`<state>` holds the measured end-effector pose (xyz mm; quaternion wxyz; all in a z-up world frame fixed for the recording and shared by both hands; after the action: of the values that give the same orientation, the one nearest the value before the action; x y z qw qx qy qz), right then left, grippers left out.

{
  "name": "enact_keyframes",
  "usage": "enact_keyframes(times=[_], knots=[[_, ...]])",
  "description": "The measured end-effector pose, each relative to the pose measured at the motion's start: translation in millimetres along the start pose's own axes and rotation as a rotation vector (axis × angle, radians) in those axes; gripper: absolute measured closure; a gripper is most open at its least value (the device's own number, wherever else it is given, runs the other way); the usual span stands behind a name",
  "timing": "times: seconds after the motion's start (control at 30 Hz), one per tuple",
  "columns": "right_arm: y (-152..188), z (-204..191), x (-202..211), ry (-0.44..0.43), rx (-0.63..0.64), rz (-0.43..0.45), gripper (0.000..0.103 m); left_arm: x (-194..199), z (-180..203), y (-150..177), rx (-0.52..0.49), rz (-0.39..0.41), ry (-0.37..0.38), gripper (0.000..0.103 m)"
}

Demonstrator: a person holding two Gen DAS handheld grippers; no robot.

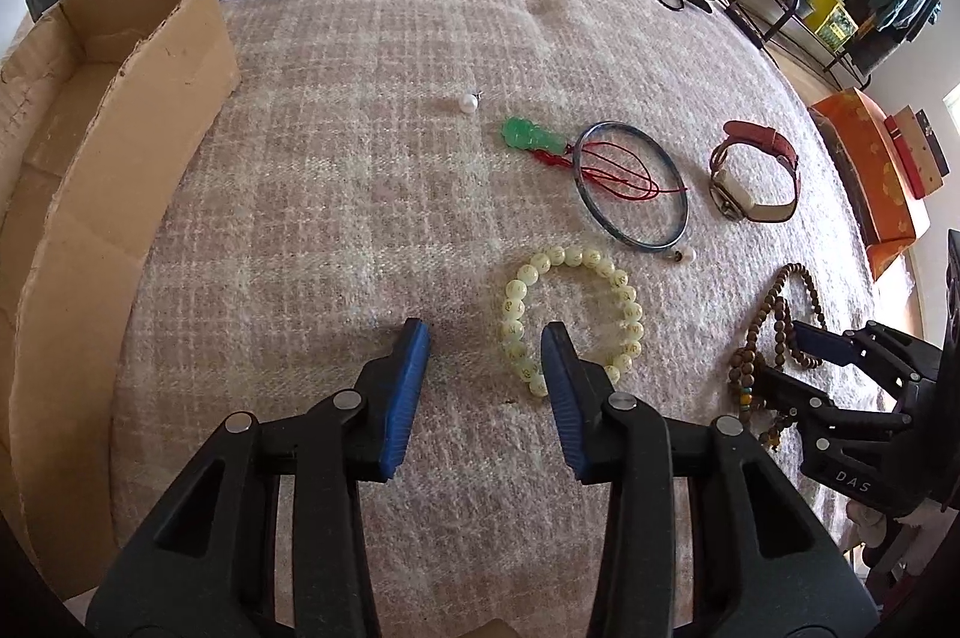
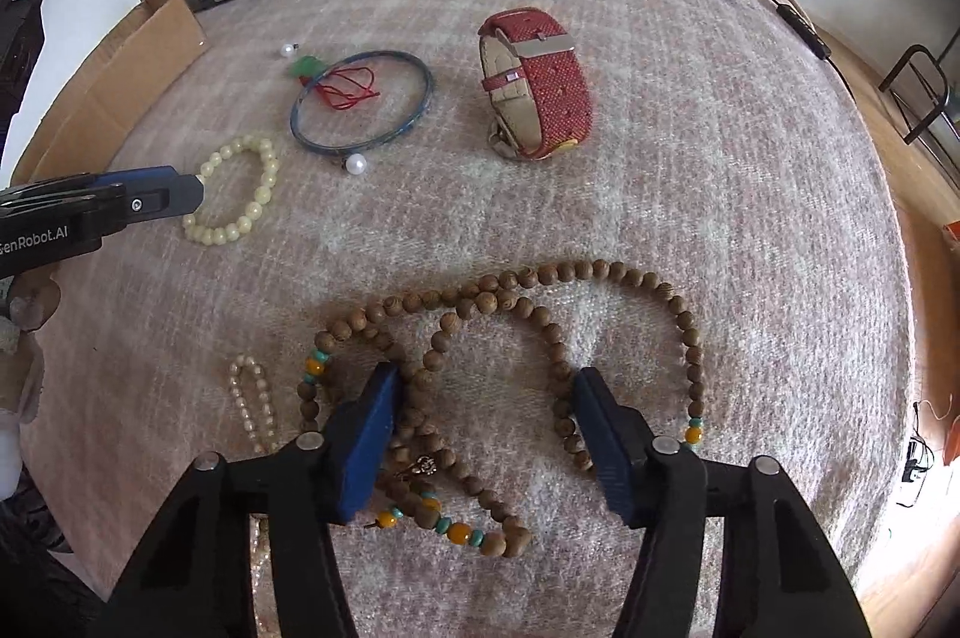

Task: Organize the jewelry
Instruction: 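Close the left tool on the cream bead bracelet while the right tool grasps the brown bead necklace, then carry the bracelet in the left tool to the box while the right tool drops the necklace in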

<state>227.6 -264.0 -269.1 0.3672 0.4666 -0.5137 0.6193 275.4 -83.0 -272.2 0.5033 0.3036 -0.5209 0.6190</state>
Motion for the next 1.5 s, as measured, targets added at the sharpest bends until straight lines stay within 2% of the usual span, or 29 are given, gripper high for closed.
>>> enact_keyframes(times=[0.17,0.27,0.33,0.57,0.9,1.5], knots=[[3,15,4,-0.008,-0.028,0.018,0.077,-5,1,-3,-0.013,0.009,-0.038,0.076],[4,22,5,-0.016,-0.037,0.027,0.087,-6,0,-5,-0.007,0.016,-0.039,0.092],[3,24,6,-0.018,-0.046,0.03,0.091,-6,2,-5,-0.005,0.016,-0.031,0.097],[-1,27,18,-0.054,-0.105,0.066,0.092,1,6,-7,-0.002,0.033,-0.02,0.098],[-18,44,70,-0.091,-0.207,0.193,0.092,47,19,-19,-0.004,0.128,0.035,0.098],[-52,8,187,-0.05,-0.156,0.438,0.092,166,21,-31,-0.017,0.334,0.13,0.098]])
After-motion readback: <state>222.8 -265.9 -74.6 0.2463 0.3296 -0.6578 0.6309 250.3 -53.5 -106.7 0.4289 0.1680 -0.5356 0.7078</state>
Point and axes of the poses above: each gripper's, at about its wrist camera, not at the fingertips, and x roughly against the way its jaws point, z to its right, y to its underside, the point moved 10 cm from there along -x, roughly the way its jaws point, and after that the axes turned 3 degrees about y, right-handed, at the moved point
